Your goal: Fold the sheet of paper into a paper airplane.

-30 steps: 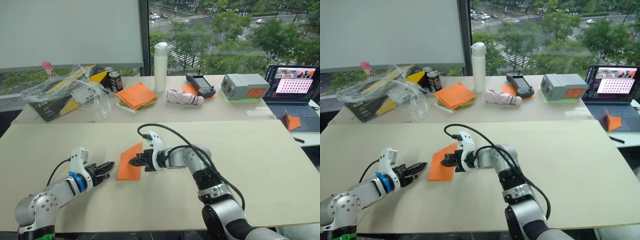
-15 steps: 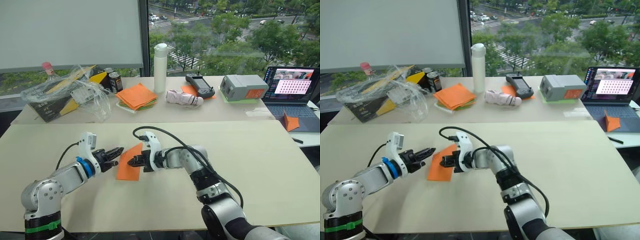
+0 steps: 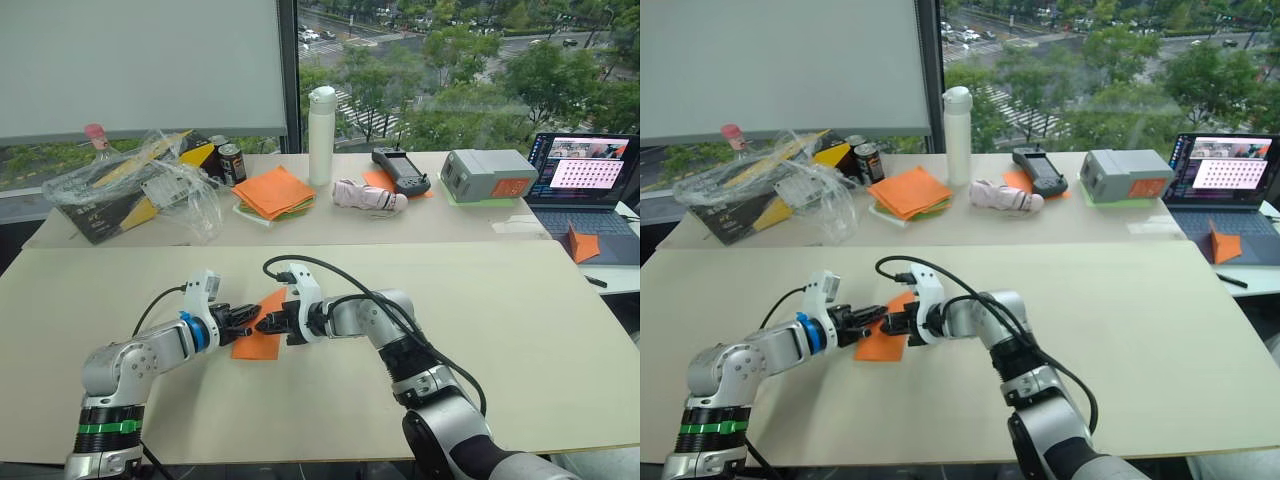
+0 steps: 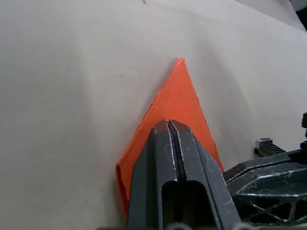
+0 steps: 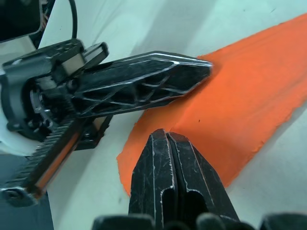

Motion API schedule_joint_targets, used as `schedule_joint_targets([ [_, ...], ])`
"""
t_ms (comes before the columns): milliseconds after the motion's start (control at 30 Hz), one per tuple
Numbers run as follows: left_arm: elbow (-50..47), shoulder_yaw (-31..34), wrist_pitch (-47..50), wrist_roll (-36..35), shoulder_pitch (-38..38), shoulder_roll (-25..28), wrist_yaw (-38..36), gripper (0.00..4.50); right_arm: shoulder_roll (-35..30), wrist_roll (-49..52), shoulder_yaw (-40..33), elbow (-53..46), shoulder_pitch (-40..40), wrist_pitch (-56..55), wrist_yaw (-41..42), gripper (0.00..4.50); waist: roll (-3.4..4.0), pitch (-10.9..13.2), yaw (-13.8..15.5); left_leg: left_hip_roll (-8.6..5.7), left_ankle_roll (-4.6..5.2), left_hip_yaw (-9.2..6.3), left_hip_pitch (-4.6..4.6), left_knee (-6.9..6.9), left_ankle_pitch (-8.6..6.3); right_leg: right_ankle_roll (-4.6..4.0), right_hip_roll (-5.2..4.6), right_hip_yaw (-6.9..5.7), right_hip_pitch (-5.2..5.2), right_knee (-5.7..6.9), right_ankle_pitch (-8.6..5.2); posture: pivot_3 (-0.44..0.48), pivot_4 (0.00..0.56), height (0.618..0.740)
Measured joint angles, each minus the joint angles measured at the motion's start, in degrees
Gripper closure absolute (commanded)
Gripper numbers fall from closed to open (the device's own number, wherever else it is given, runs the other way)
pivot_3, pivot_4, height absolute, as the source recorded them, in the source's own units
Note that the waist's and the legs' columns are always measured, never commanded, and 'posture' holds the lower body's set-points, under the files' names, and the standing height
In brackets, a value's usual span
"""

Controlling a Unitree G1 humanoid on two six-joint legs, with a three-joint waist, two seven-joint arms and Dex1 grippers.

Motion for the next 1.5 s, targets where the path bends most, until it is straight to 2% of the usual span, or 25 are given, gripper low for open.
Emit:
schedule_joint_targets([
  [300, 1.21, -1.35, -2.54, 2.98, 0.28, -0.15, -3.25, 4.5, -1.03, -2.97, 5.23, -5.52, 2.79, -1.49, 3.11, 4.47, 0.0, 0.0, 0.03, -0.02, 0.0, -0.02, -0.04, 0.0, 0.0, 0.0, -0.02, 0.0, -0.02, -0.02, 0.0, 0.0, 0.15, 0.74],
  [467, 0.44, -1.28, -2.59, 3.11, 1.07, -0.15, -3.82, 4.5, -4.97, -4.35, 9.49, -10.66, 4.5, -2.91, 7.99, 4.47, 0.0, 0.0, 0.07, -0.02, 0.01, -0.03, -0.04, 0.0, 0.0, 0.0, -0.02, -0.01, -0.02, -0.03, 0.0, 0.0, 0.15, 0.74],
  [700, -1.27, -1.09, -2.28, 3.11, 2.48, -0.16, -3.8, 4.5, -7.78, -9.71, 14.23, -11.14, 6.7, -10.09, 11.99, 4.47, 0.0, 0.0, 0.07, -0.02, 0.01, -0.02, -0.01, 0.0, -0.01, 0.0, -0.02, -0.01, 0.0, -0.04, 0.0, 0.0, 0.15, 0.74],
  [1233, -2.98, -0.63, -1.63, 3.14, 3.75, -0.13, -3.09, 4.5, -5.19, -15.71, 12.78, -2.04, 4.66, -21.07, 11.9, 4.47, 0.0, -0.01, 0.34, -0.01, 0.01, -0.02, 0.17, 0.0, 0.0, 0.0, -0.02, -0.01, 0.15, -0.01, 0.0, 0.0, 0.15, 0.74],
  [1500, -3.14, -0.83, -1.01, 3.07, 3.72, -0.18, -3.32, 4.5, -8.61, -16.33, 10.9, -3.36, 4.81, -20.7, 13.81, 4.47, 0.0, -0.01, 1.45, -0.02, 0.01, 0.0, 0.15, 0.0, 0.0, 0.0, -0.02, 0.0, 0.14, -0.05, 0.0, 0.0, 0.15, 0.74],
])
